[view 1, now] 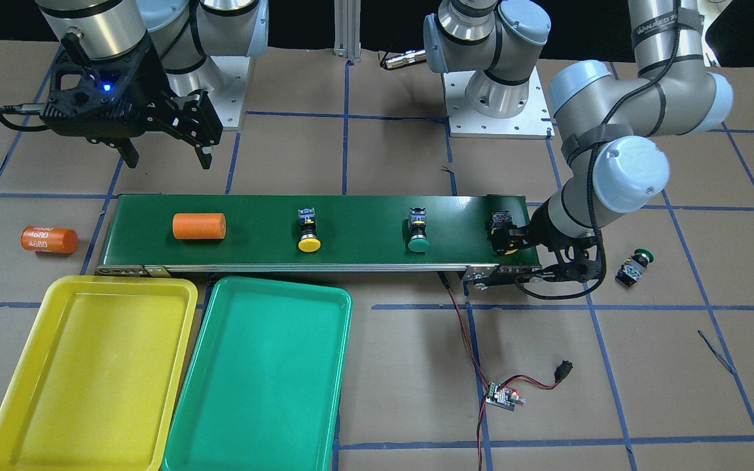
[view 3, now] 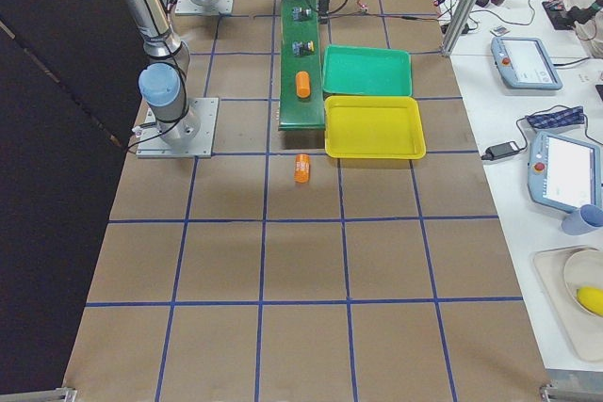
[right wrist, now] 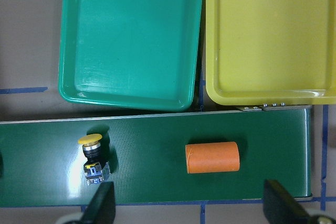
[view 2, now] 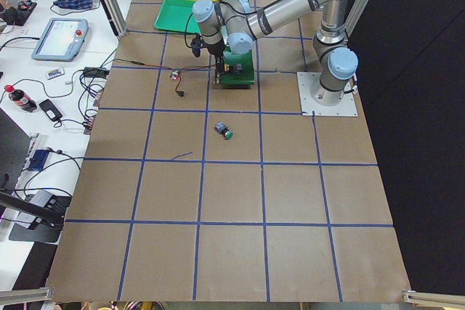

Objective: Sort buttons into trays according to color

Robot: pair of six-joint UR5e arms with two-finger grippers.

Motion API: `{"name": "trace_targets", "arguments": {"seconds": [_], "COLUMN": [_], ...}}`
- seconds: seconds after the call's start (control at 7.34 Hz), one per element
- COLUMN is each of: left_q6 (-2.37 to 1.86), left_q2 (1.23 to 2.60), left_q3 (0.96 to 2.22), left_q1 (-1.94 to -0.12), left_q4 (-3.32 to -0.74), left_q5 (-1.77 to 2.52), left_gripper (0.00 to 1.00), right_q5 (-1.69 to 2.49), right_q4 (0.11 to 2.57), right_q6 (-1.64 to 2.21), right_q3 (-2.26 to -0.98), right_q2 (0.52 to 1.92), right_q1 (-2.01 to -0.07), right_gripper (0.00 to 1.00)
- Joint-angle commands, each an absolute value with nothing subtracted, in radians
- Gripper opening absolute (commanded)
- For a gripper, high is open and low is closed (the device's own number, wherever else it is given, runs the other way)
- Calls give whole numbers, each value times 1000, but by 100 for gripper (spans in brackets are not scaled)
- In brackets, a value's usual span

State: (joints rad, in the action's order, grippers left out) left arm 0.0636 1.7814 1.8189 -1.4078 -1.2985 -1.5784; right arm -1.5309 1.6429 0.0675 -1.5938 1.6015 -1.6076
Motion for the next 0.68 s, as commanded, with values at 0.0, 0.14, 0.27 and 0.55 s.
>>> {"name": "trace_targets", "arguments": {"seconds": [0.0,0.14,0.27,0.55], "left_q6": [191,406,543,750], "left_q2": [1796,1811,1827,1865], "left_q3": [1659,1652,1661,1742], "left_q1": [-1332,-1248,-1168,-1100], "left_q4": [-1380,-1368,-1367,-1234], "left_q5": [-1653,-1663,-1663,-1663], "left_gripper": [100,100,100,100], "right_q5": [-1531,-1531,-1531,-1531], "right_q4": [1643,1643,1643,1643], "right_q6": [67,67,67,67], "right_q3": [-1594,-1594,-1594,-1594], "right_q2": [1601,1601,1601,1600], "right_q1": [-1606,-1606,-1606,-1606], "right_gripper": [100,100,100,100]}}
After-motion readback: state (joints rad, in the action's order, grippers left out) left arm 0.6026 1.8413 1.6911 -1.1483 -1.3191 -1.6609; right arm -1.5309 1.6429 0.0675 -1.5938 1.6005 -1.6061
